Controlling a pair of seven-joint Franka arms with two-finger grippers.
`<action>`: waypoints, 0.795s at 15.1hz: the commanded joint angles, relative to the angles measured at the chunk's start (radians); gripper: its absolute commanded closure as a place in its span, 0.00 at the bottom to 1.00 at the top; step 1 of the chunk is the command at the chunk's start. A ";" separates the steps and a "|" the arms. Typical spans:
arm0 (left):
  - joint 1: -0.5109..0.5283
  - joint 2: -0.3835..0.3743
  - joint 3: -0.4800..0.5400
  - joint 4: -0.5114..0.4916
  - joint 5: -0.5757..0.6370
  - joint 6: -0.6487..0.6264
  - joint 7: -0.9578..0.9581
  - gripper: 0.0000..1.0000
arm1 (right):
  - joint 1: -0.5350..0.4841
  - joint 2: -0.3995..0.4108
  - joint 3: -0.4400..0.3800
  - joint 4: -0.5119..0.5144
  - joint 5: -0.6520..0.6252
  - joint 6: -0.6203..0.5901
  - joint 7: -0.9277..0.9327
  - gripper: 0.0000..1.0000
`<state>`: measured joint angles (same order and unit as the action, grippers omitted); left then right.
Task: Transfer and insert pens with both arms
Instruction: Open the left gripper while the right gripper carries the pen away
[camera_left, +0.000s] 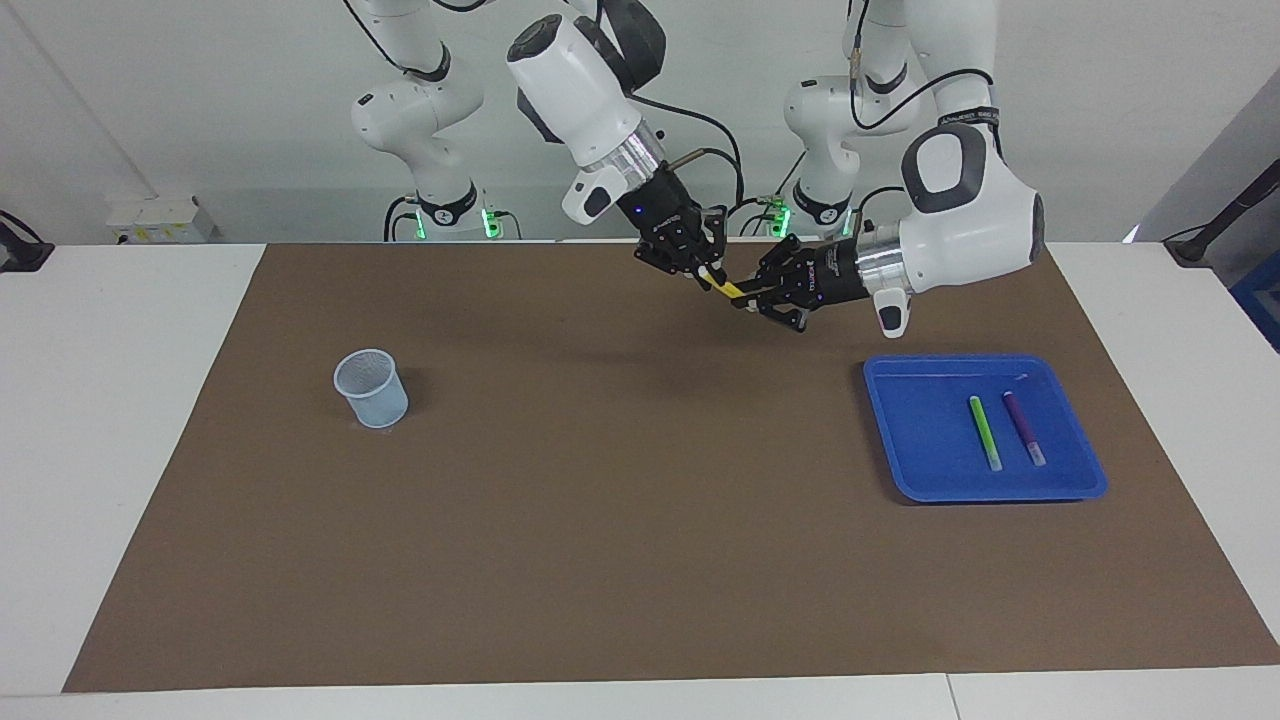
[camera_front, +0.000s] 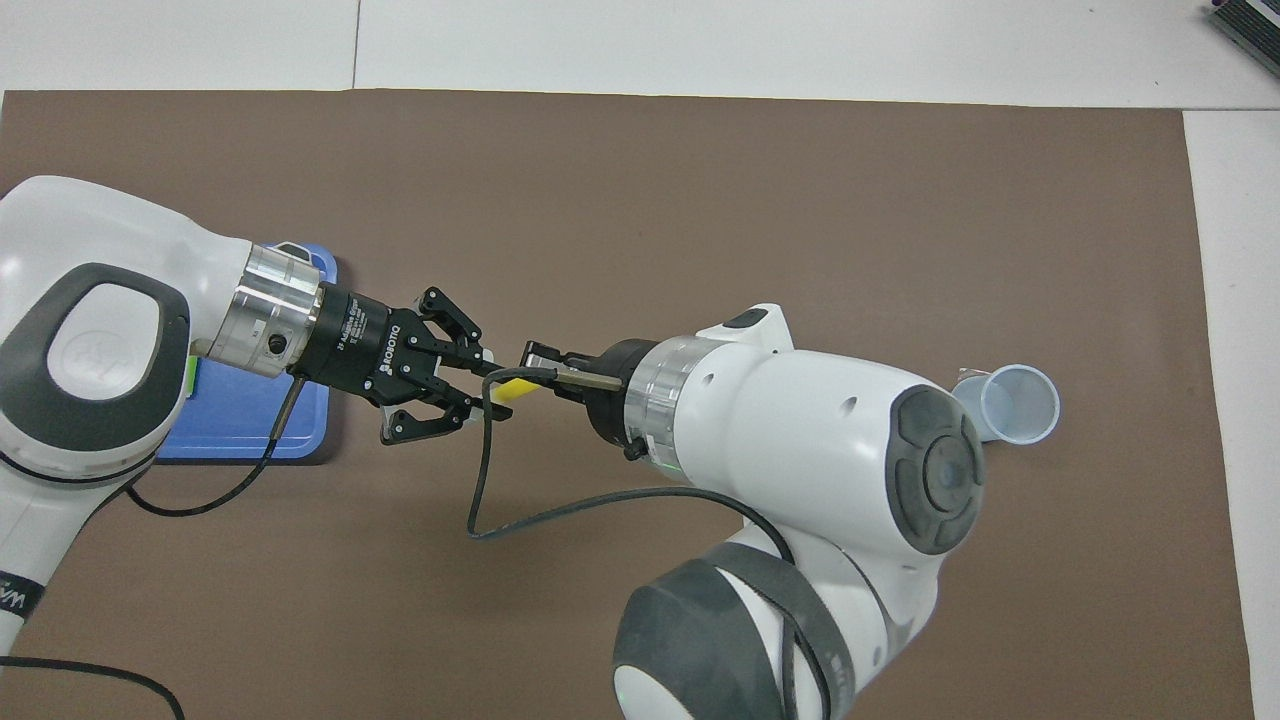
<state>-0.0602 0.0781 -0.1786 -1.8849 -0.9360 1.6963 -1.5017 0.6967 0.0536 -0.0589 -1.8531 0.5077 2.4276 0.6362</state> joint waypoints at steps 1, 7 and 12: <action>-0.032 -0.056 0.018 -0.040 -0.023 0.060 0.000 0.00 | -0.043 -0.006 -0.001 0.002 -0.011 -0.080 -0.100 1.00; -0.015 -0.066 0.025 -0.063 0.009 0.129 0.122 0.00 | -0.227 -0.038 0.001 0.003 -0.322 -0.442 -0.472 1.00; 0.057 -0.092 0.033 -0.112 0.166 0.120 0.465 0.00 | -0.435 -0.058 -0.001 0.005 -0.504 -0.636 -0.898 1.00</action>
<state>-0.0385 0.0411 -0.1441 -1.9296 -0.8127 1.8073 -1.1769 0.3467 0.0147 -0.0713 -1.8447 0.0507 1.8371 -0.1010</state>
